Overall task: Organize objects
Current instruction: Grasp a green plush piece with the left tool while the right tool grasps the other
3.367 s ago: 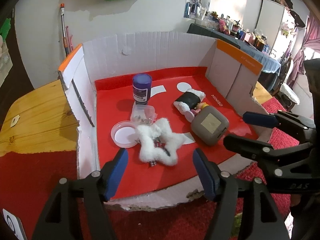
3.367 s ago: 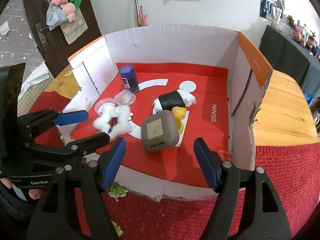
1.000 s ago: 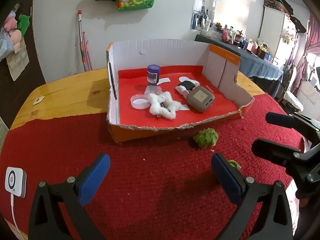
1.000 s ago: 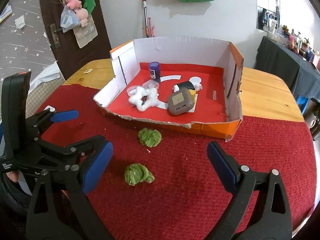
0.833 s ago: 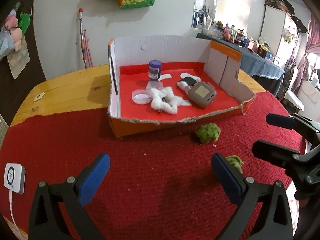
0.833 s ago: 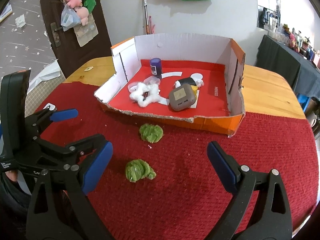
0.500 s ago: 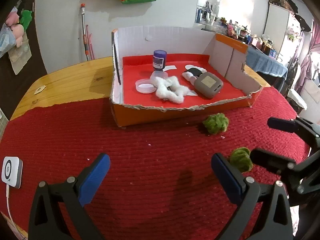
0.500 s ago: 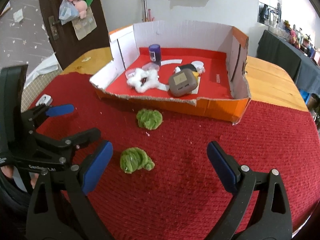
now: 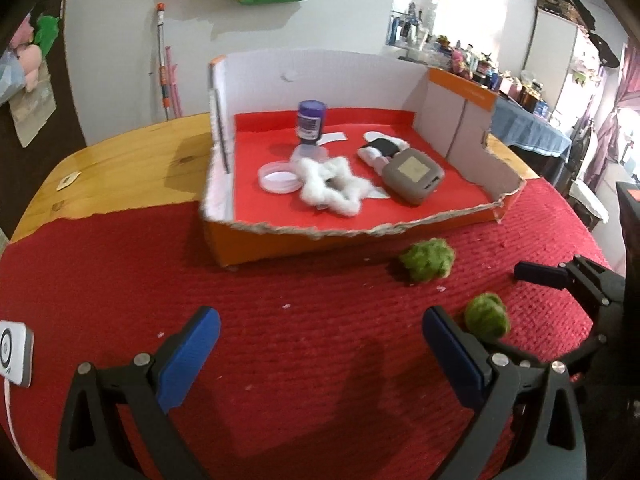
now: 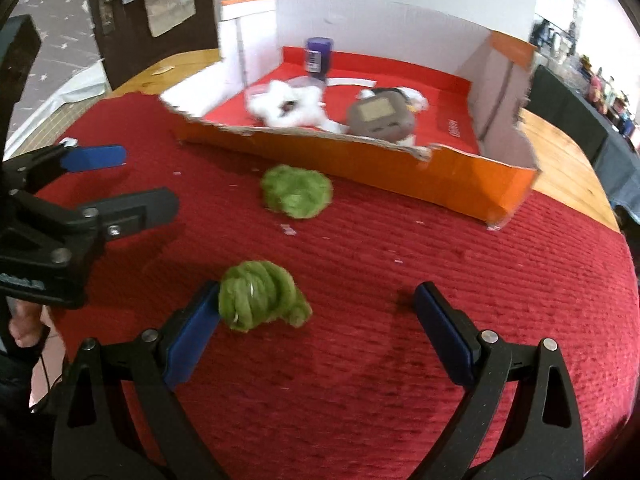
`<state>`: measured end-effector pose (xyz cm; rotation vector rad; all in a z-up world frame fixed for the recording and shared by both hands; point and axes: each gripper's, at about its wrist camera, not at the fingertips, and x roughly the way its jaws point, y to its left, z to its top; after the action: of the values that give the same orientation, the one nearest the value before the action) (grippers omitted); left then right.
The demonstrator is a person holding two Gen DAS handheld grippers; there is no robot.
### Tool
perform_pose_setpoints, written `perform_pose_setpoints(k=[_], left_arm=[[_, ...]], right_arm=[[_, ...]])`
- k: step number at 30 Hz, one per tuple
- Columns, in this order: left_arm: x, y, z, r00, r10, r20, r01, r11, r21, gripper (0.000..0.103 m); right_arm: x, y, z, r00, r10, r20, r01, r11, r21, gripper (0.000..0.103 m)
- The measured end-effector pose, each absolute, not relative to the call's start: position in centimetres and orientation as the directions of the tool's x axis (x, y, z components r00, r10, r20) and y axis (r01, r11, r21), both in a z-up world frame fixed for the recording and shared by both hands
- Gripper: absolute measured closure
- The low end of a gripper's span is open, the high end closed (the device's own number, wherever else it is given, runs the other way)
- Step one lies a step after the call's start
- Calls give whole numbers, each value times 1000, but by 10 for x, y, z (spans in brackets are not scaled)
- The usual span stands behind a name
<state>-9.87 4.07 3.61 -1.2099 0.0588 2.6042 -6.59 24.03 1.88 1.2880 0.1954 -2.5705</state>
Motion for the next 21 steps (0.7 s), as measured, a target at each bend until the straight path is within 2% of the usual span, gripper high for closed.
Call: perform_pose_setpoints(k=[7,9,13,15,17,21], left_arm=[[-115,69,32,-582,276,-765,-315,-944,-101,3],[-119,77,30,-568,290,-770,-330,-938,-109,7],[-126,89,27,-553,305,-776,-353,-929,-113,10],[-129,95,25,-546,311,-778,-361,-925,-116,13],[-132,98,24,-540,316,-780,-366,-923,-121,18],[-137,102,21,-531,322,-784,-372,-920,-126,27]], right_arm=[[-74,275,24,-602,-126,-788,201,-980,3,9],[-76,277,23,-600,-125,-790,201,-979,2,18],[-78,279,24,-601,-130,-789,208,-978,3,28],[-78,282,25,-603,-136,-786,210,-978,8,41],[-81,284,26,-600,-146,-787,210,-977,22,44],[-82,286,27,-597,-166,-785,214,-976,44,57]])
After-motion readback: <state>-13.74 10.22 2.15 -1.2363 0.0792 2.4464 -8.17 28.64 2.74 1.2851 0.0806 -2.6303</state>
